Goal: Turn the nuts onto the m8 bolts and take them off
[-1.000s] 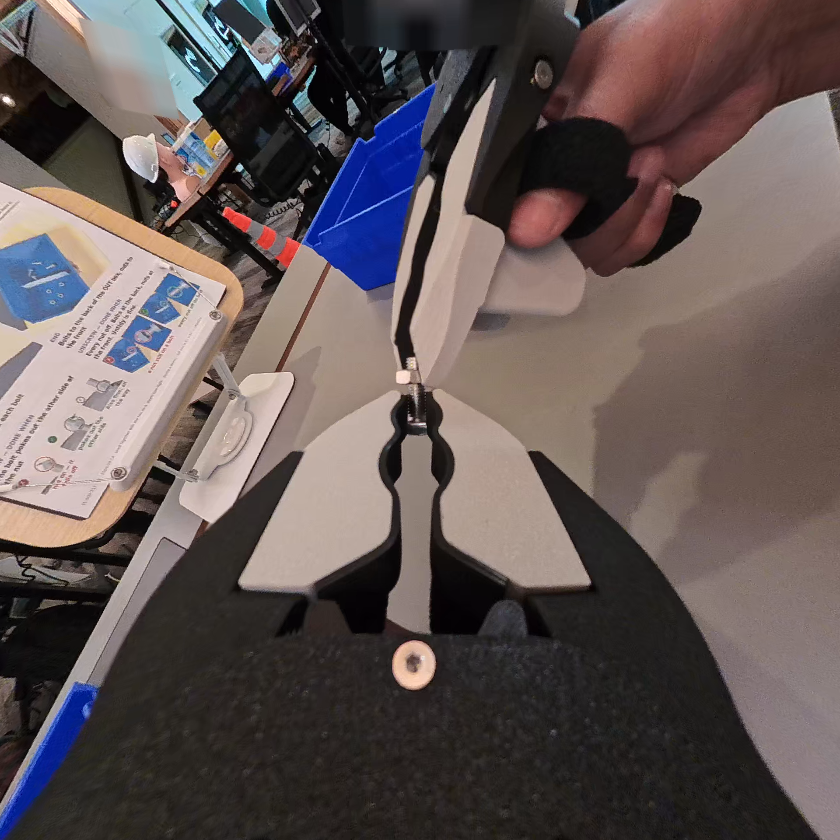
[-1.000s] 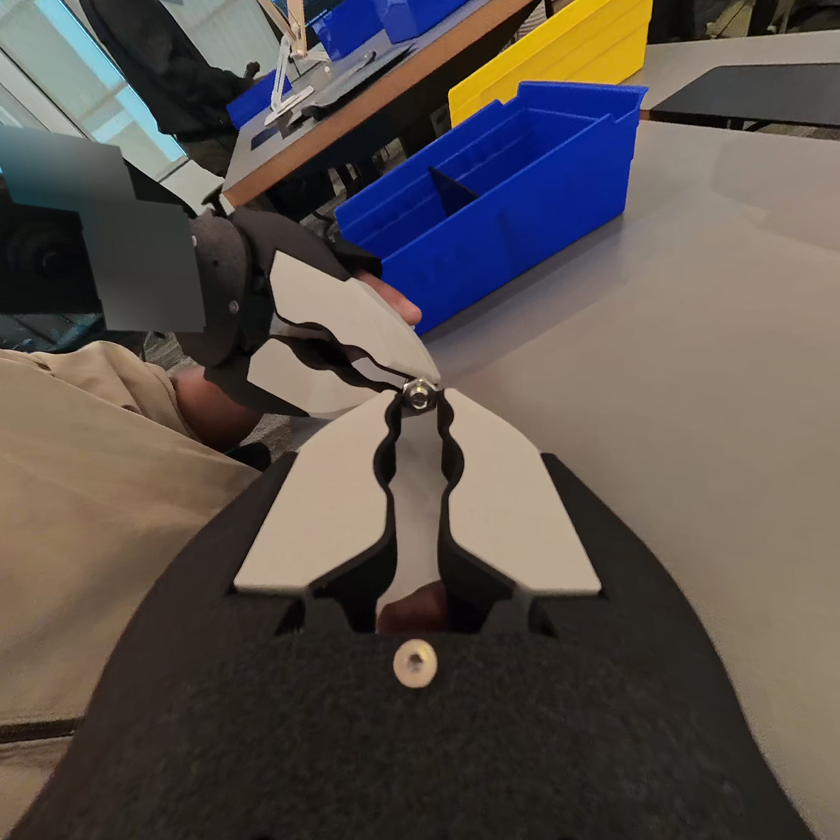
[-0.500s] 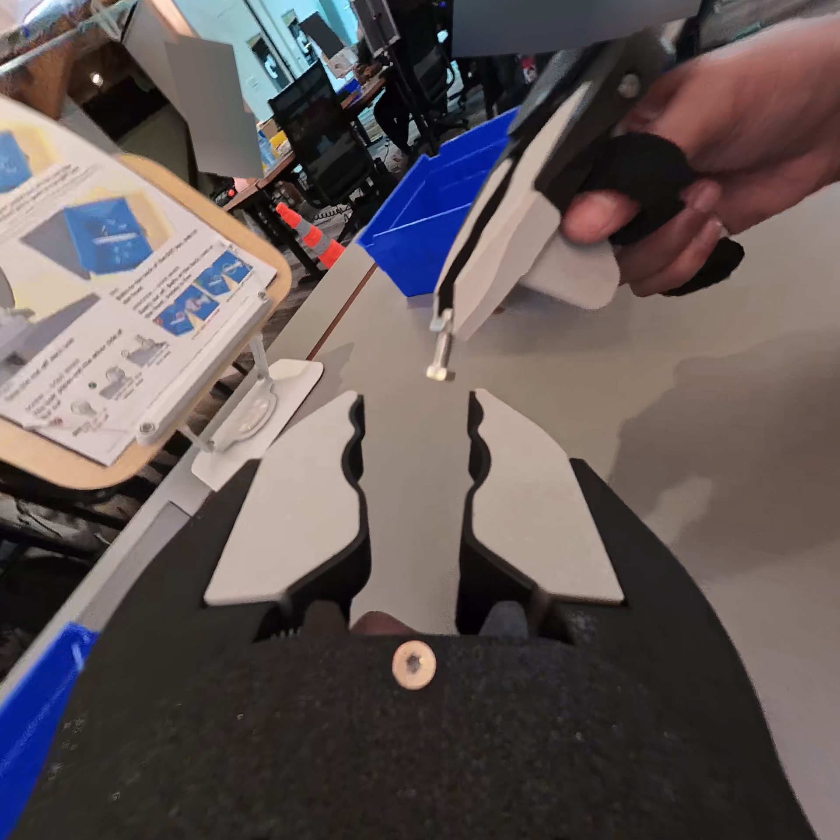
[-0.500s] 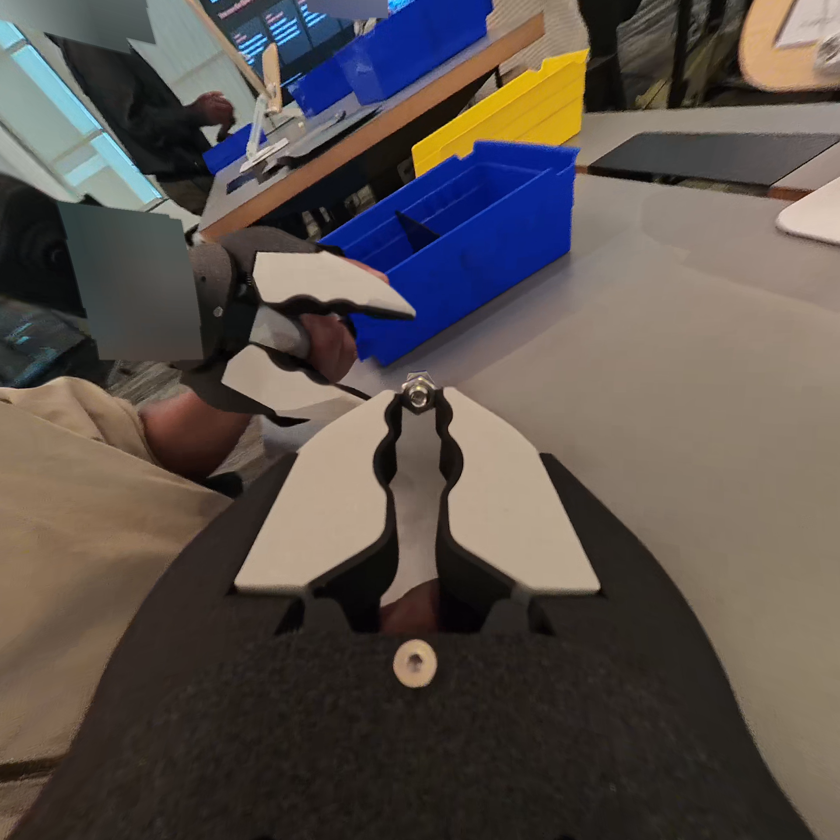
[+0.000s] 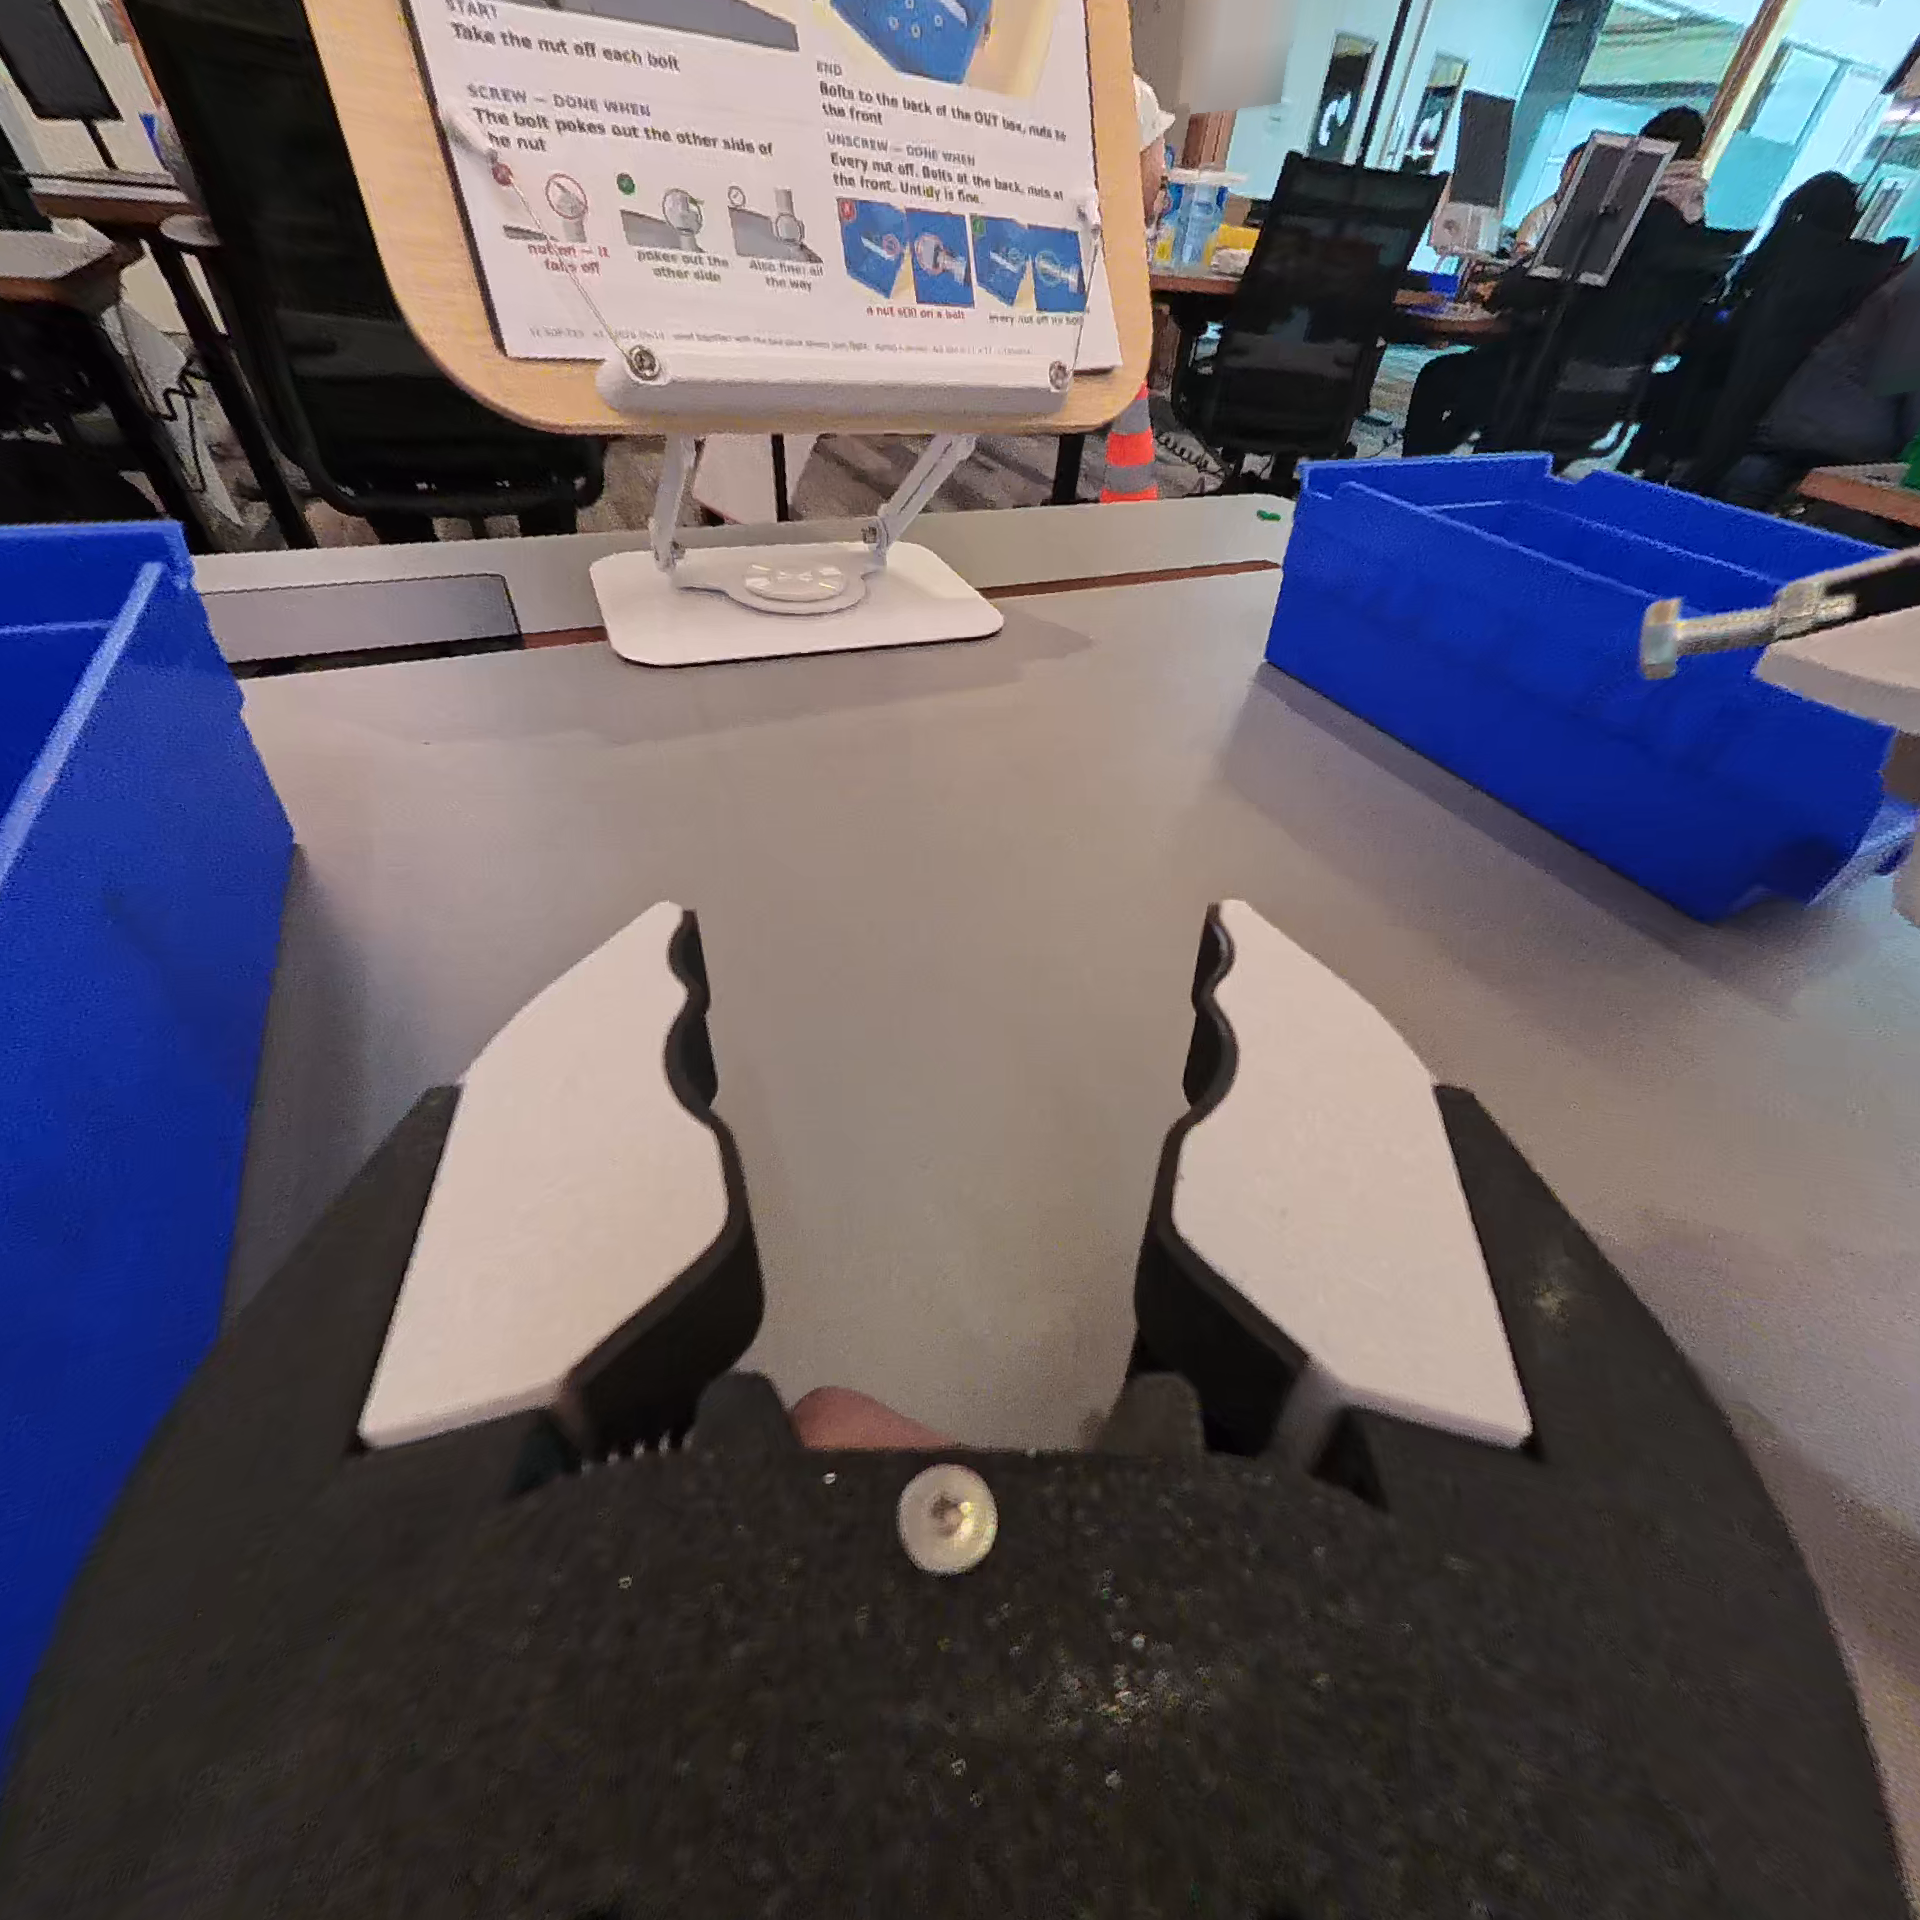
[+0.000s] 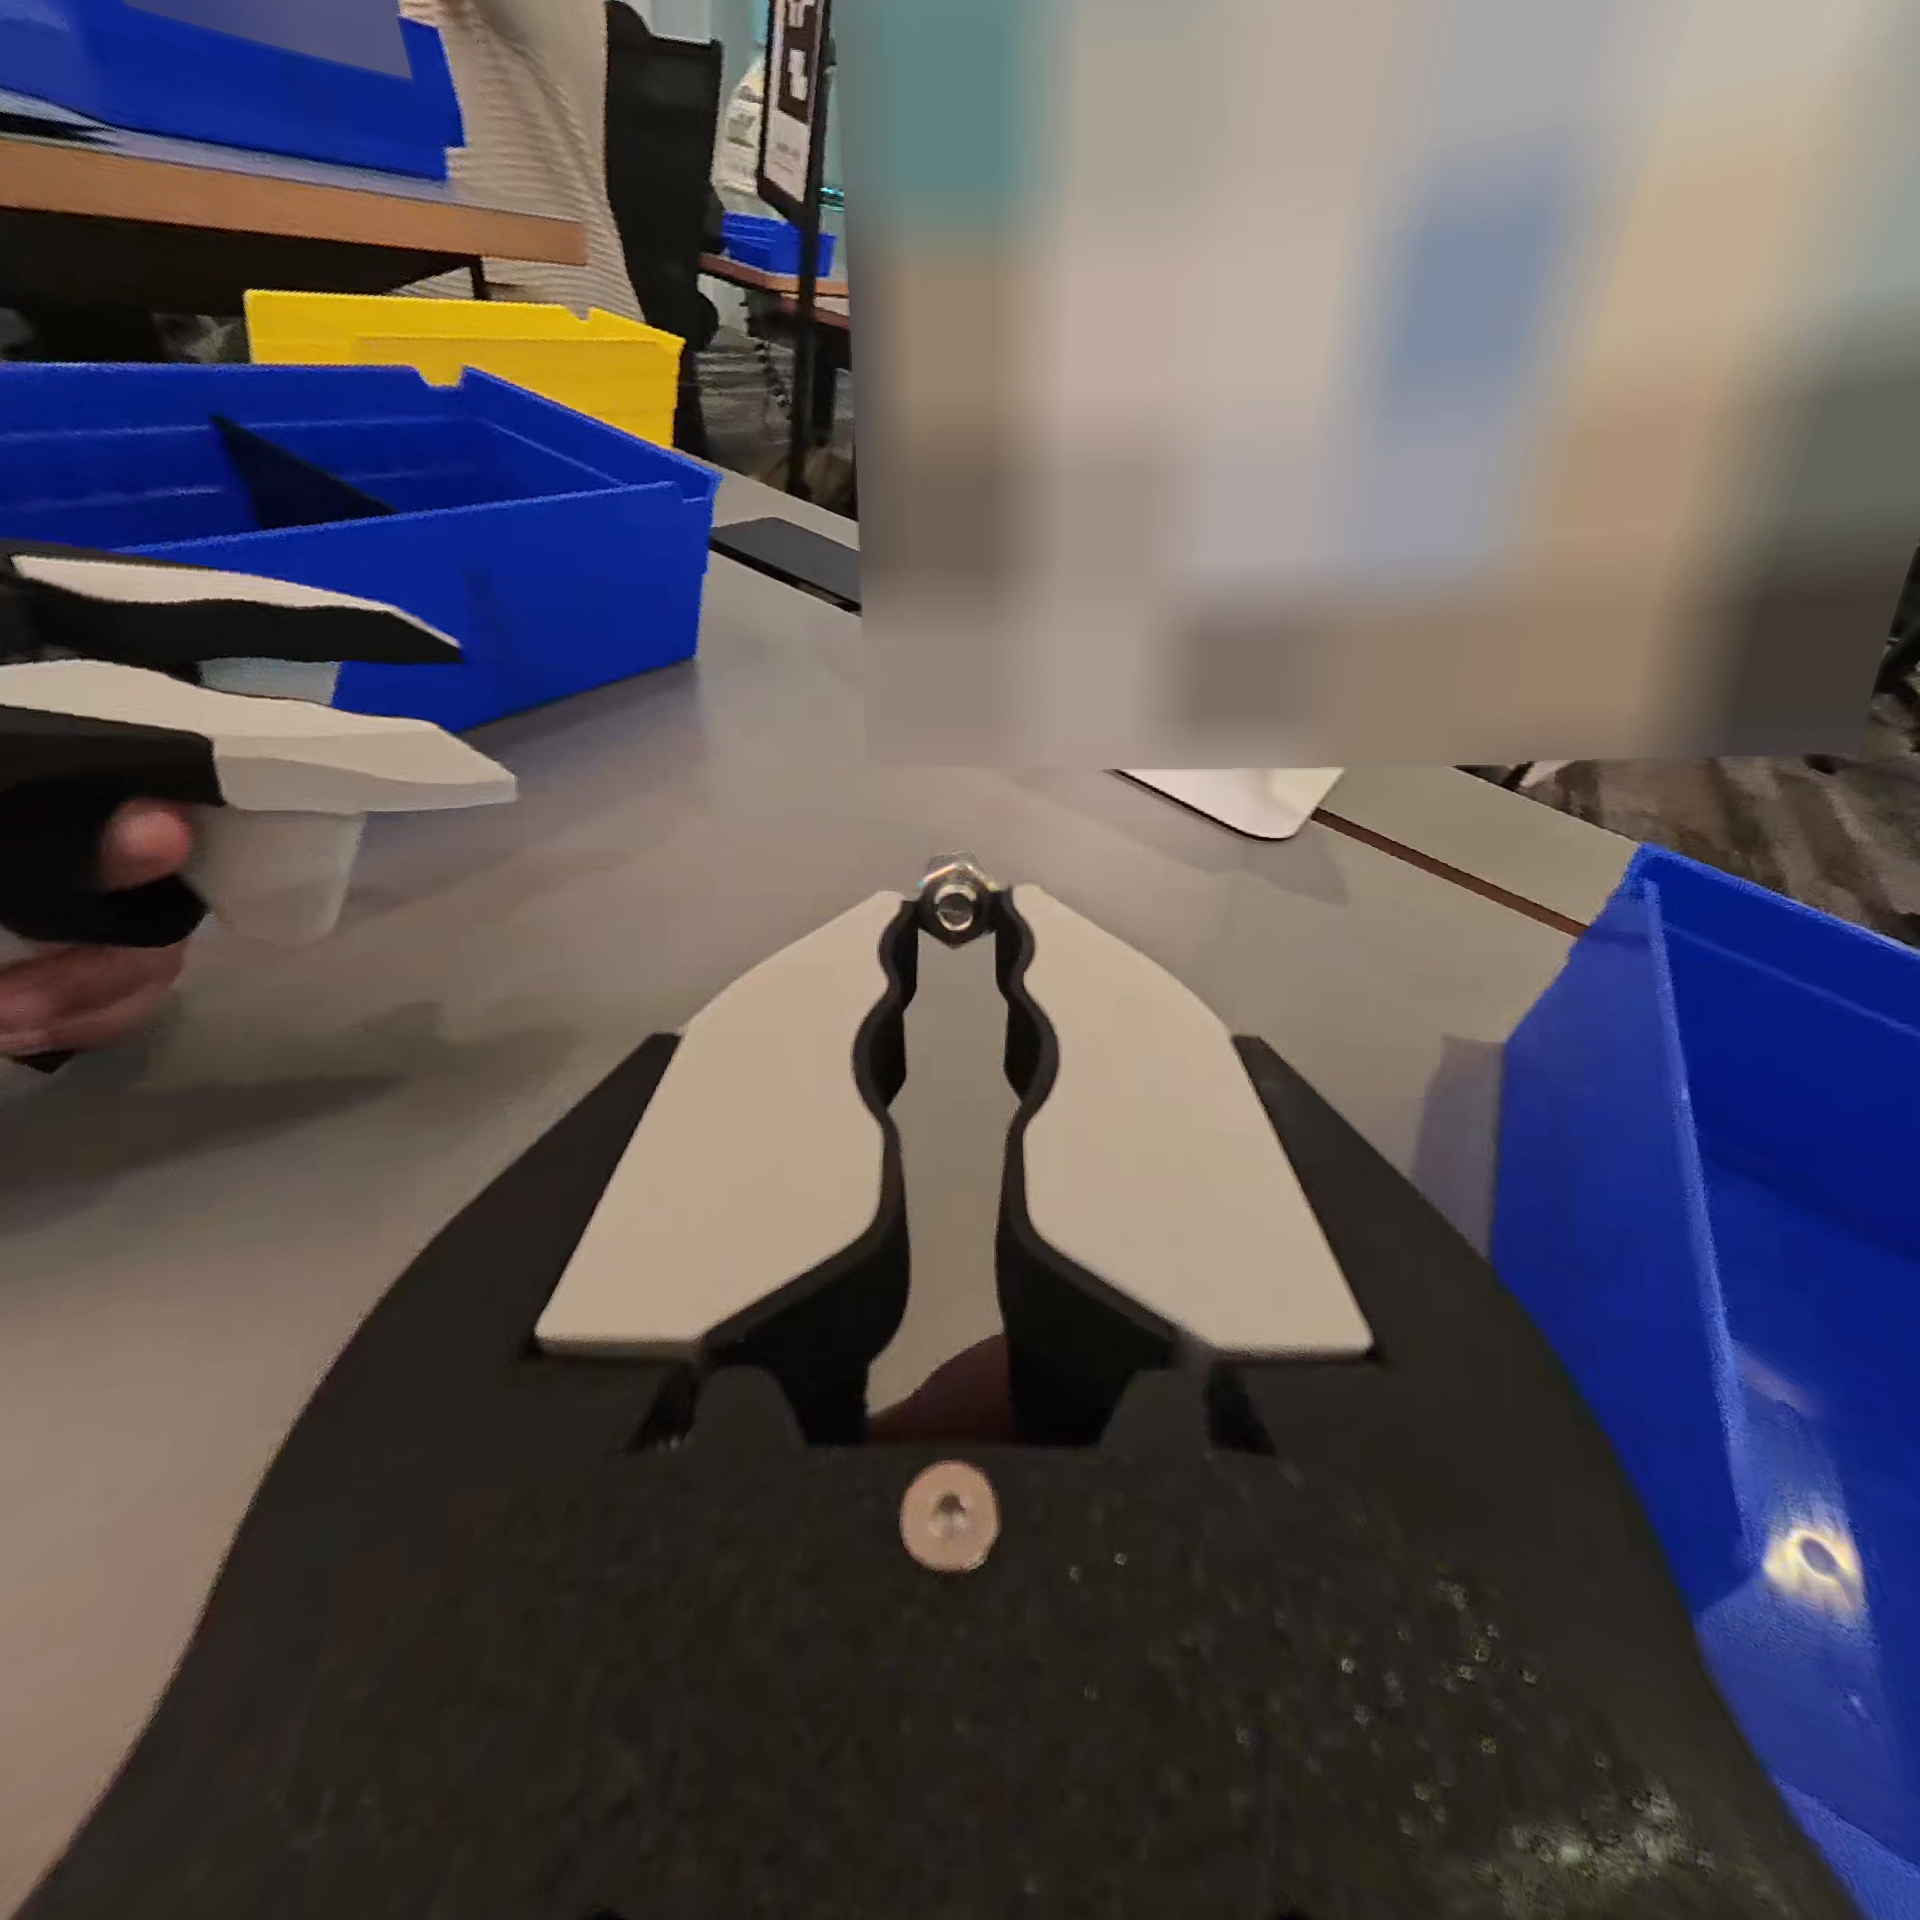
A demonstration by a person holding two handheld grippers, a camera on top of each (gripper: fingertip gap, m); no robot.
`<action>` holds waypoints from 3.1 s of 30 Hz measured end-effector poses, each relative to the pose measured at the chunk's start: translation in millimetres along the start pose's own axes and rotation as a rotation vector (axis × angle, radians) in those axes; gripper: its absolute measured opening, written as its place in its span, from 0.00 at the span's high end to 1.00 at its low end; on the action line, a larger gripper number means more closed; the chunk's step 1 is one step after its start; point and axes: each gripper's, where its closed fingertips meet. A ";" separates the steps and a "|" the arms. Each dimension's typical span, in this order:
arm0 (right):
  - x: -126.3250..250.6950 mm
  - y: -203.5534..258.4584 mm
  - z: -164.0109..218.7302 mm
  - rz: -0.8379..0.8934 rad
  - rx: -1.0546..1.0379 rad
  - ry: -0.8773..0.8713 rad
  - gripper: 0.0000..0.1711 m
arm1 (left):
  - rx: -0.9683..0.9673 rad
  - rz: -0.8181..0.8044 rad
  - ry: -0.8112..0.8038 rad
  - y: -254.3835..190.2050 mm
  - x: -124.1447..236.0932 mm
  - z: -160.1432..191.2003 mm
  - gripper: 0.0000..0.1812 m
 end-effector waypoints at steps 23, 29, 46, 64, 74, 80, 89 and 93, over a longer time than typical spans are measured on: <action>-24.2 -286.7 216.7 0.116 -0.078 0.899 0.91 | -0.030 0.091 0.060 -21.5 2.9 9.9 0.57; -22.9 -289.1 234.4 0.145 -0.094 0.918 0.91 | -0.029 0.105 0.080 -23.5 -0.2 15.1 0.58; 27.1 -17.8 10.8 -0.095 -0.207 0.021 0.72 | -0.069 0.099 0.090 -30.9 17.4 19.2 0.60; 14.5 30.5 47.5 -0.131 -0.262 0.074 0.70 | -0.043 0.058 0.080 -31.1 30.6 17.5 0.60; 1.2 24.4 36.1 -0.175 -0.205 0.067 0.73 | -0.216 -0.011 0.198 25.1 84.1 -49.3 0.63; -8.4 17.9 38.0 -0.188 -0.191 0.072 0.73 | -0.465 -0.142 0.561 143.5 57.5 -83.3 0.65; -22.8 13.7 48.3 -0.197 -0.199 0.107 0.75 | -0.339 -0.192 1.076 280.3 -30.6 -35.9 0.72; -23.8 2.2 49.0 -0.176 -0.167 0.116 0.75 | -0.283 -0.240 1.184 306.3 -45.4 -5.4 0.74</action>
Point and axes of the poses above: each gripper's, where its closed fingertips meet, x back along the fingers, z out of its underside, y = z × x across the jaws, and after that the axes turned 10 degrees about x, right-handed
